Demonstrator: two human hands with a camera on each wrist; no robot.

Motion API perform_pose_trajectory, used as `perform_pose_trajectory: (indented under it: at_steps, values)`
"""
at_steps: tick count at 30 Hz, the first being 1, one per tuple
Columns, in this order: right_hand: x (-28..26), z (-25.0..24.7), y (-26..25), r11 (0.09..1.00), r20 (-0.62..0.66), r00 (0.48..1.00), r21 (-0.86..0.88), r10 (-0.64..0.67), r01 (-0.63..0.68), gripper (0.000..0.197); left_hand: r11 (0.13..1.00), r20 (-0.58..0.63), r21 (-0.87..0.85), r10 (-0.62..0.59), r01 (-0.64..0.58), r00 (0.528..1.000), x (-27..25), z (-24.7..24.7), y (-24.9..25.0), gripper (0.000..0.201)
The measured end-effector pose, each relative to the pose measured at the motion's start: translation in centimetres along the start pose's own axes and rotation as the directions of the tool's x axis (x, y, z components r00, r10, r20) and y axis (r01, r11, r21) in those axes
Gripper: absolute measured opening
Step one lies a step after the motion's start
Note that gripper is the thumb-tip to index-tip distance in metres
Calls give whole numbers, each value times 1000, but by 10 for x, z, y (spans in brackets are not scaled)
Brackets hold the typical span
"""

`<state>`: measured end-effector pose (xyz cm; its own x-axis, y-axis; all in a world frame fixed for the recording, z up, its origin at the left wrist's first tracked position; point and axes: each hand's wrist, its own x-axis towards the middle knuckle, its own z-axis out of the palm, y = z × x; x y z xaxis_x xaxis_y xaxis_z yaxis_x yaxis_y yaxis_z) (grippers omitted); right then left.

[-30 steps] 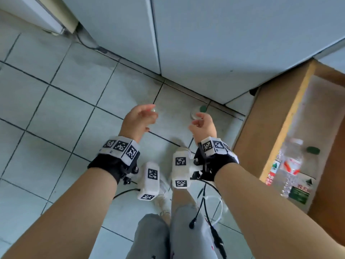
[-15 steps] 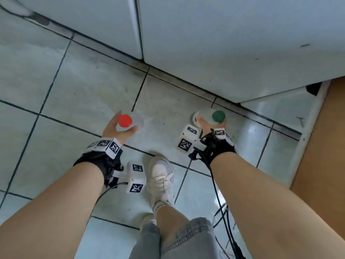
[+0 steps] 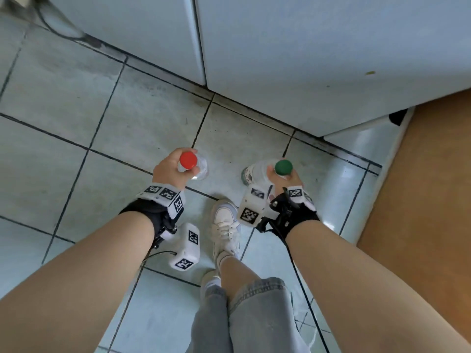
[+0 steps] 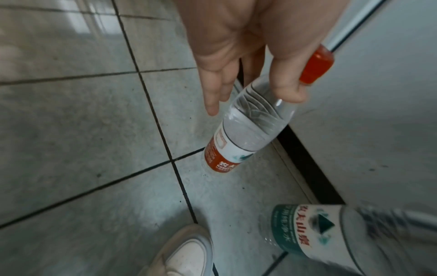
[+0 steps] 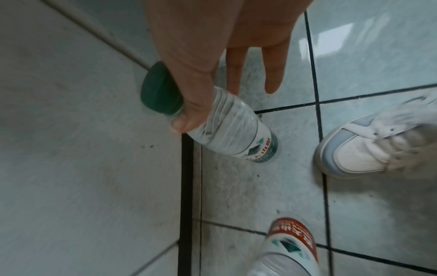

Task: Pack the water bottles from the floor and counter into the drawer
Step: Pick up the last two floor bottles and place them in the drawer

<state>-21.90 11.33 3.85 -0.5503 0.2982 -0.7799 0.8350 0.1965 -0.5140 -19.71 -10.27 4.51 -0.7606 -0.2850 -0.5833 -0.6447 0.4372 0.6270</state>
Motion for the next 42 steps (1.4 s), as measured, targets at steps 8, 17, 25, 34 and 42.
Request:
perform_pose_trajectory:
  at_steps: [8,17,25,34,42]
  values:
    - [-176,-76,-73,986,134,979,86,-152,141,48,974,21,7,228,-228,973,-148,-84,121,39]
    - [-297,-238,-140,844,24,887,322,-461,429,14,867,-104,-297,386,-399,916,-284,-106,294,36]
    - [-258,-370,-118,850,-30,854,76,-520,521,14,818,102,-286,544,-500,833,-328,35,398,44]
    - [-151,-472,-49,904,-26,960,-345,-277,252,45,957,295,8,275,-290,915,-307,199,379,65]
    - [-89,-456,6,906,-77,997,-423,-1,-32,58,895,366,384,79,-228,927,-261,243,332,46]
